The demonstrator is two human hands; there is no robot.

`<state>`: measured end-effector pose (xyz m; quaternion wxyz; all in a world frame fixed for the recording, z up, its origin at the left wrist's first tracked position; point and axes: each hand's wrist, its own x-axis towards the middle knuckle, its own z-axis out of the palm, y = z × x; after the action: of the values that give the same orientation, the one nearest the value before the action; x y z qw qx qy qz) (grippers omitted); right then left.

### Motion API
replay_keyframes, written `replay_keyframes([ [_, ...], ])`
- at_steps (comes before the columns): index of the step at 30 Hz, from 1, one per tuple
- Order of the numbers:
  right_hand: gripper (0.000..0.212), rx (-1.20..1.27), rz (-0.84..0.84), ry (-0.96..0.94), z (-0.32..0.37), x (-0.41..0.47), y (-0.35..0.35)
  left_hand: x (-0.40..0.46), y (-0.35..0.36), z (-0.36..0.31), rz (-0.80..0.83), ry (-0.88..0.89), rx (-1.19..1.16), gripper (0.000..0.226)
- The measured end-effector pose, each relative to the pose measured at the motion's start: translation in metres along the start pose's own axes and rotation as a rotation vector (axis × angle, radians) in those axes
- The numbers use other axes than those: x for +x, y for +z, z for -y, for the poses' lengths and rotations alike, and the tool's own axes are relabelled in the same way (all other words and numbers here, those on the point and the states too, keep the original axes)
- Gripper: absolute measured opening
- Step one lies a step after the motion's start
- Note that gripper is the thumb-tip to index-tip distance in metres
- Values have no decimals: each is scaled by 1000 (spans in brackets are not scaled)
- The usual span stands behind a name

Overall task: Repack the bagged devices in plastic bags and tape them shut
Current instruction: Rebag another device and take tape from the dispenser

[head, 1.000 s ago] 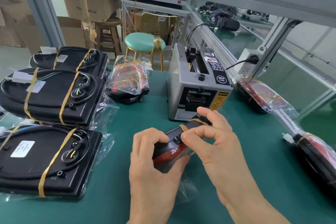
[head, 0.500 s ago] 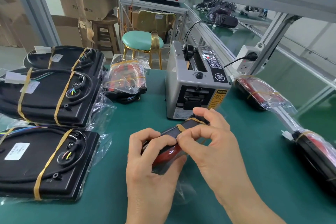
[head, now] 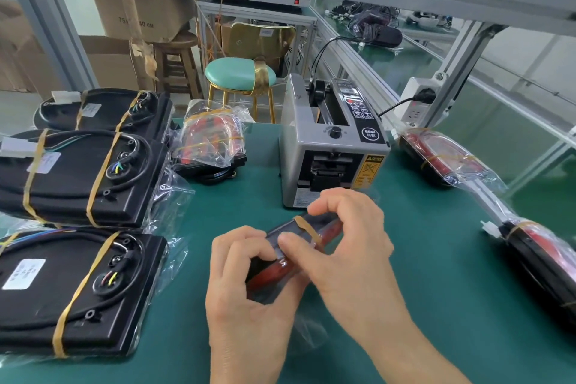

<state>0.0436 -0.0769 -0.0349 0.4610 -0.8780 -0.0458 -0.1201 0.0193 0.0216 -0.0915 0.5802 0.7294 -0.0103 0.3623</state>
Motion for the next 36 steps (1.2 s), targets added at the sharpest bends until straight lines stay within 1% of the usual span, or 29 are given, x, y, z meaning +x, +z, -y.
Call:
replay_keyframes([
  [2, 25, 69, -11, 23, -2, 3, -2, 1, -1, 0, 12, 1, 15, 45],
  [4, 24, 92, -6, 15, -5, 3, -3, 1, -2, 1, 20, 21, 24, 46],
  [7, 24, -33, 5, -51, -4, -1, 2, 2, -2, 1, 26, 46, 17, 44],
  [9, 19, -54, -14, -80, -6, -1, 5, 2, -3, 4, 53, 51, 40, 45],
  [12, 15, -11, -42, -127, -10, 3, 2, 3, -7, 8, 105, 23, 75, 52],
  [14, 18, 93, -51, -130, -15, 9, -8, 7, -13, 11, 105, -13, 54, 52],
  [15, 25, 177, -28, -92, -19, 14, -17, 11, -16, 12, 100, -32, 28, 51],
  [17, 48, 257, 97, -15, -32, 25, -39, 19, -27, 15, 115, -56, -23, 47],
  [19, 70, 173, 290, -1, -46, 33, -55, 25, -38, 16, 175, -63, -42, 46],
  [20, 75, 132, 374, -6, -51, 36, -58, 27, -42, 16, 208, -74, -56, 46],
  [21, 73, 113, 427, -14, -56, 38, -57, 28, -45, 15, 239, -96, -73, 47],
  [22, 66, 115, 446, -28, -58, 40, -54, 30, -47, 13, 270, -124, -88, 46],
  [24, 51, 160, 418, -52, -60, 41, -49, 36, -53, 7, 326, -156, -44, 40],
  [25, 48, 188, 392, -75, -61, 41, -47, 40, -54, 2, 347, -130, 51, 39],
  [26, 48, 214, 369, -100, -62, 40, -47, 45, -53, -4, 356, -67, 190, 38],
  [28, 47, 260, 331, -140, -64, 37, -44, 52, -39, -18, 394, 127, 476, 40],
  [30, 43, 259, 252, -214, -66, 33, -40, 55, -15, -30, 488, 297, 631, 49],
  [32, 36, 198, 79, -324, -73, 27, -39, 53, 3, -32, 573, 412, 689, 47],
  [34, 23, 96, -73, -453, -81, 23, -41, 54, 8, -29, 610, 416, 700, 51],
  [35, 17, 76, -90, -500, -86, 20, -42, 55, 6, -28, 597, 420, 691, 49],
  [36, 12, 81, -61, -529, -89, 20, -42, 56, 4, -26, 582, 441, 673, 45],
])
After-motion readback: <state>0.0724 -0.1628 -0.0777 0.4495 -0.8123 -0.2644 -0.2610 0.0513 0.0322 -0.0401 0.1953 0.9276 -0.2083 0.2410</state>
